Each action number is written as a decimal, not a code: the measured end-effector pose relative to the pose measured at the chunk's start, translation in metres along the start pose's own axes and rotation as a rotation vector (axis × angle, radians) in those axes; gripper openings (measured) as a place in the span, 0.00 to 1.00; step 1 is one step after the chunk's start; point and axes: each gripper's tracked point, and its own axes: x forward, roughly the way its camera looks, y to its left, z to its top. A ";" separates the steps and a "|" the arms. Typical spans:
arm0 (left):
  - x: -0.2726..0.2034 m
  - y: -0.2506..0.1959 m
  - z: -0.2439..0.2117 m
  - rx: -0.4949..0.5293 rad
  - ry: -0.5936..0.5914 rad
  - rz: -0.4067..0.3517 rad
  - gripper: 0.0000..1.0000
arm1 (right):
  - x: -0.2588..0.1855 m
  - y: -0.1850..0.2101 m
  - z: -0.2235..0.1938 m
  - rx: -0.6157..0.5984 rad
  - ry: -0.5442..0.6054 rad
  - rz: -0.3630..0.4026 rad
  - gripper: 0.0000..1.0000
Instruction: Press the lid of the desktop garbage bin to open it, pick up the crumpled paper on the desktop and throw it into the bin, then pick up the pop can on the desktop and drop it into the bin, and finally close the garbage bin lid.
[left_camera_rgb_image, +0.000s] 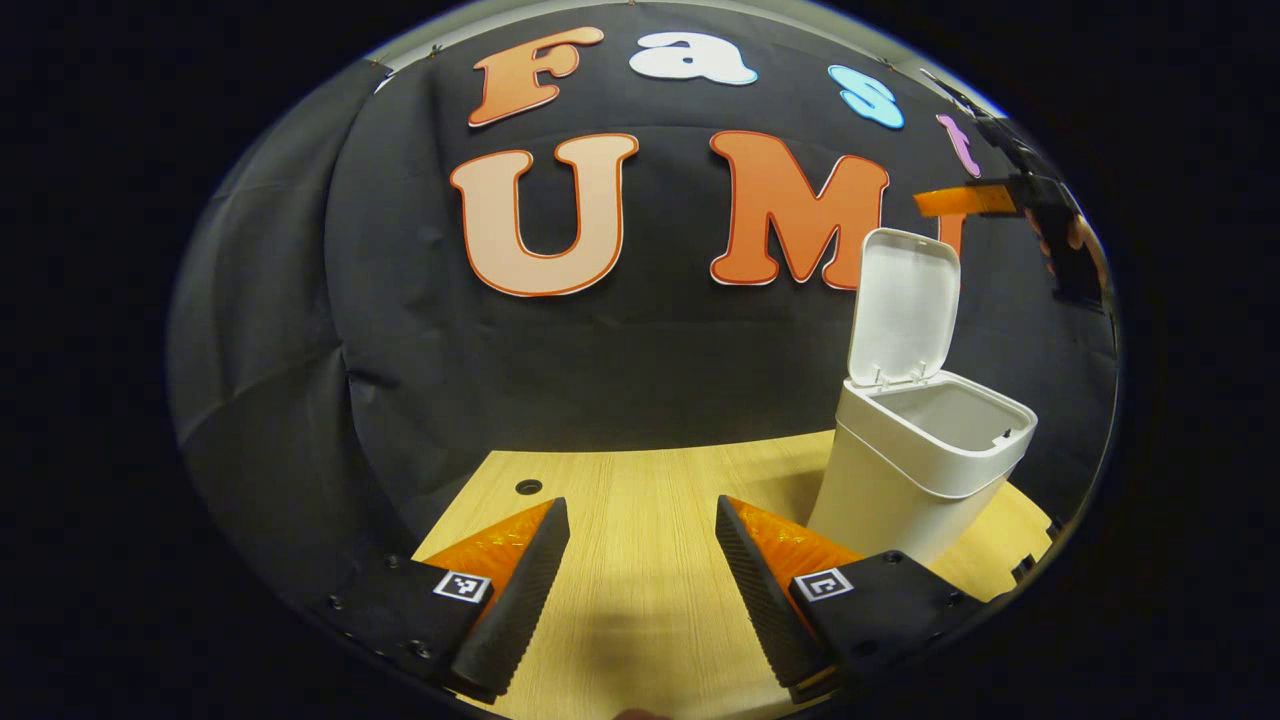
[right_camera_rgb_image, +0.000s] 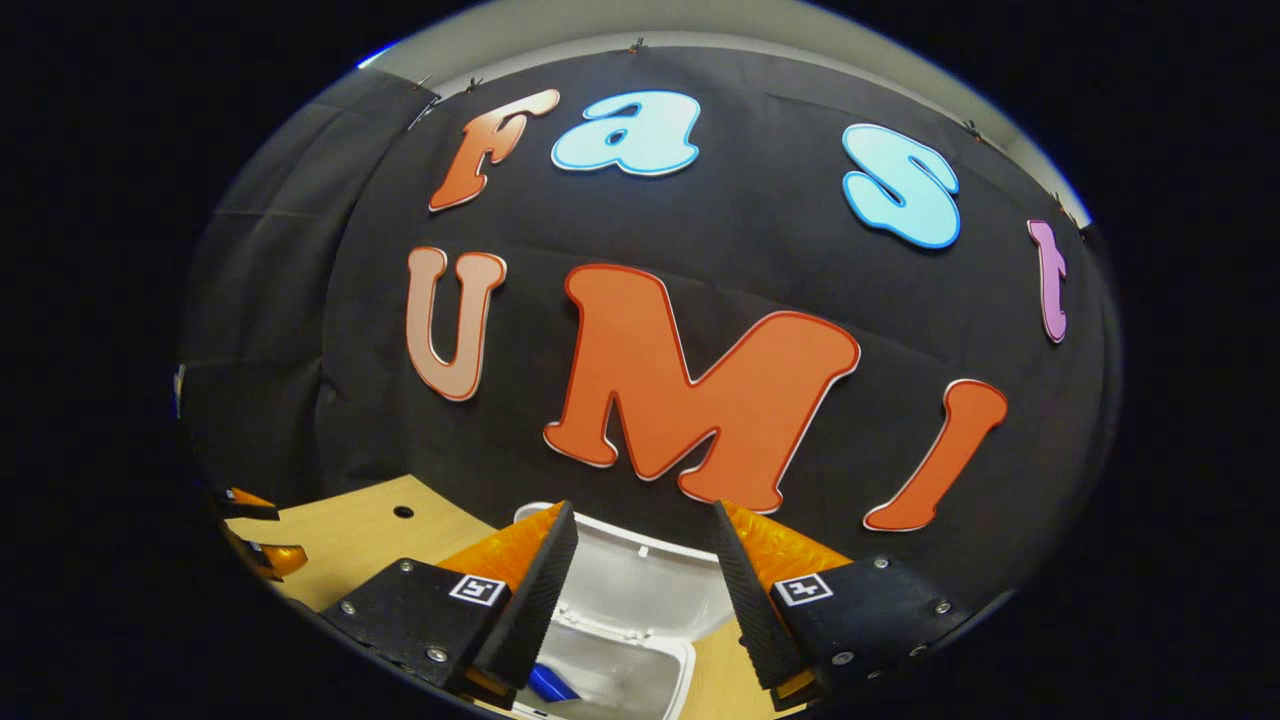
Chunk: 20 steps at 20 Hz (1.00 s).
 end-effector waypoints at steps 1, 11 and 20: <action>0.000 0.001 0.000 0.000 -0.002 0.001 0.94 | 0.005 -0.001 0.004 -0.008 -0.007 -0.005 0.83; 0.003 0.015 0.004 0.010 -0.013 0.038 0.94 | 0.044 -0.008 -0.026 0.019 0.111 -0.044 0.83; 0.001 -0.010 0.014 0.031 -0.024 0.023 0.94 | -0.019 0.020 -0.072 0.072 0.224 0.067 0.78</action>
